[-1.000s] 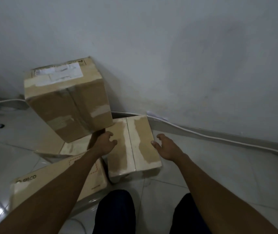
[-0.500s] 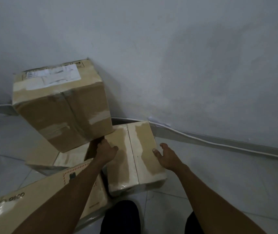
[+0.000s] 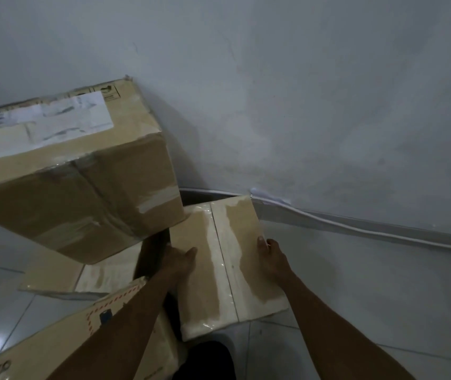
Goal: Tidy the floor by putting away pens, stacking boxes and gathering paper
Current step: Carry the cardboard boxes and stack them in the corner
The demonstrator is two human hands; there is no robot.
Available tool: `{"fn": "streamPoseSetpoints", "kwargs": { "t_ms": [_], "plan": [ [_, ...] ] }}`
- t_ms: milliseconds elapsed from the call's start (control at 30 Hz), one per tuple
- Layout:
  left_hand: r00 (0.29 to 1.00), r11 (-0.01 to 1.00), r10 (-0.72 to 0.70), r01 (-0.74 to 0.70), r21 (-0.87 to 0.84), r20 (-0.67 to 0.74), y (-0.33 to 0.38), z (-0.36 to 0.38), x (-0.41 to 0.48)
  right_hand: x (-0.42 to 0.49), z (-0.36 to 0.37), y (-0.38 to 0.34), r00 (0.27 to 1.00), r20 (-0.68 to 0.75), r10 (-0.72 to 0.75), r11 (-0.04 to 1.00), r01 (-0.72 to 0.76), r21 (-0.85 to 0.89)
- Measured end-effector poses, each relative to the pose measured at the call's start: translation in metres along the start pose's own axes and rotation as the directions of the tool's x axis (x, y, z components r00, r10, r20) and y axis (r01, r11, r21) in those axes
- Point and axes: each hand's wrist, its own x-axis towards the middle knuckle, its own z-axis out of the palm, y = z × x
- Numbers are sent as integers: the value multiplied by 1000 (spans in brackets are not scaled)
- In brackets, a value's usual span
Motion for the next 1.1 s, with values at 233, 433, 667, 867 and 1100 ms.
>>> {"fn": "streamPoseSetpoints", "kwargs": {
  "t_ms": [233, 433, 667, 867, 1100],
  "plan": [
    [984, 980, -107, 129, -153, 142, 2, -7, 12, 0, 9, 7, 997, -62, -43, 999, 41, -32],
    [987, 993, -72, 84, -82, 141, 8, -6, 1, -11, 5, 3, 995, -95, -44, 997, 37, -74],
    [994, 999, 17, -14, -31, 112, 8, 14, -27, -28, -24, 10, 980, -186, -77, 988, 50, -143],
    [997, 998, 64, -65, 8, 36, 24, 27, -52, -43, -48, 13, 942, -319, -102, 985, 50, -167],
    [997, 996, 80, -81, 38, 17, 64, 33, -113, -85, -100, -4, 934, -350, -74, 989, 24, -145]
  ]
}}
